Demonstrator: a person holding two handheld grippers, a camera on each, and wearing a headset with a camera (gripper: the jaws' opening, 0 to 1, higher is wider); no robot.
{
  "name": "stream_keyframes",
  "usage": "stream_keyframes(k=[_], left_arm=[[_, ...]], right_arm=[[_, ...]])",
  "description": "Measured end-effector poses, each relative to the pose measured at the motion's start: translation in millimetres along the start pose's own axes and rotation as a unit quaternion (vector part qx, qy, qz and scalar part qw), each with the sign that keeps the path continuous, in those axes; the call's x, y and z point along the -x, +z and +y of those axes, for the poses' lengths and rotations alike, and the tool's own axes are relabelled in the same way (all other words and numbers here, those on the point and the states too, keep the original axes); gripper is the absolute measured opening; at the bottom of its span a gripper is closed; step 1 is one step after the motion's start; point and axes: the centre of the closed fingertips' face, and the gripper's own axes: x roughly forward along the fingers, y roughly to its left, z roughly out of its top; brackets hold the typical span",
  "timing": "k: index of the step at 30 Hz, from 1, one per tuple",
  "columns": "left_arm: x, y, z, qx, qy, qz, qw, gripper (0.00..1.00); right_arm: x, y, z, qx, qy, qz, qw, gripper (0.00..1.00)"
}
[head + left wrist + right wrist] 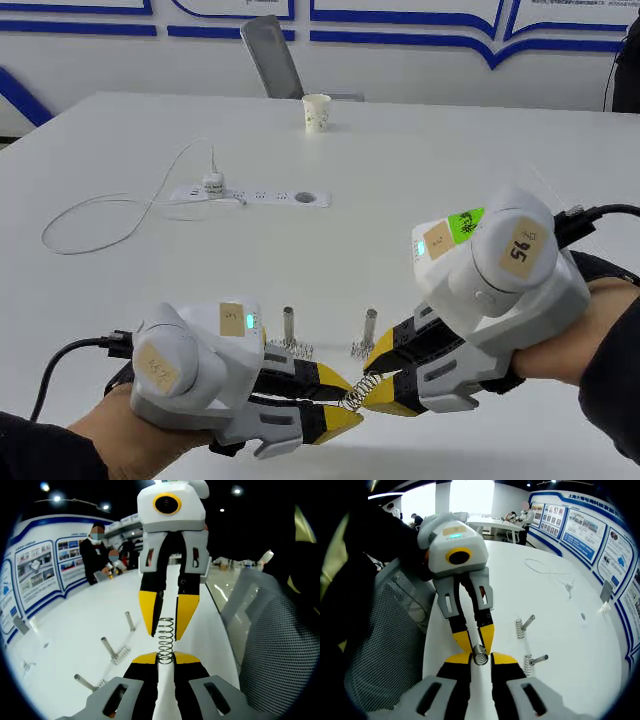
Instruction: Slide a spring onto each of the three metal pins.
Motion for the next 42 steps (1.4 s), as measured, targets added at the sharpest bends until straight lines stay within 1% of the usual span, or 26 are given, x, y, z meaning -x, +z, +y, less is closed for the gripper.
stream_keyframes(k=[4,8,17,27,35,37,42], left_arm=[[-0.3,0.2,-0.1,0.000,0.000,-0.001,1.0000,0.10],[-0.1,0.5,0.8,0.002,0.003,-0.002,1.0000,0.10],[0.5,1.6,1.3,0.007,0.005,-0.006,0.9999,0.12],[3.1,0.6,2.8,0.022,0.006,-0.009,0.9997,0.19],[10.0,-4.7,8.2,0.037,0.018,-0.005,0.9991,0.28],[11.6,-5.9,9.0,0.039,0.021,-0.004,0.9990,0.28],[16.6,-8.8,13.4,0.048,0.028,-0.002,0.9985,0.32]], right_arm=[[-0.5,0.2,0.1,-0.002,0.002,0.000,1.0000,0.13],[-0.8,1.1,-0.1,-0.002,0.002,-0.001,1.0000,0.13],[-0.3,1.8,0.1,0.000,0.005,0.004,1.0000,0.12],[4.9,-4.0,-4.9,-0.005,-0.002,0.012,0.9999,0.12],[12.0,-15.4,-10.3,-0.015,-0.008,0.023,0.9996,0.12],[14.0,-17.6,-12.1,-0.017,-0.010,0.024,0.9995,0.12],[19.7,-23.1,-16.5,-0.022,-0.015,0.030,0.9992,0.12]])
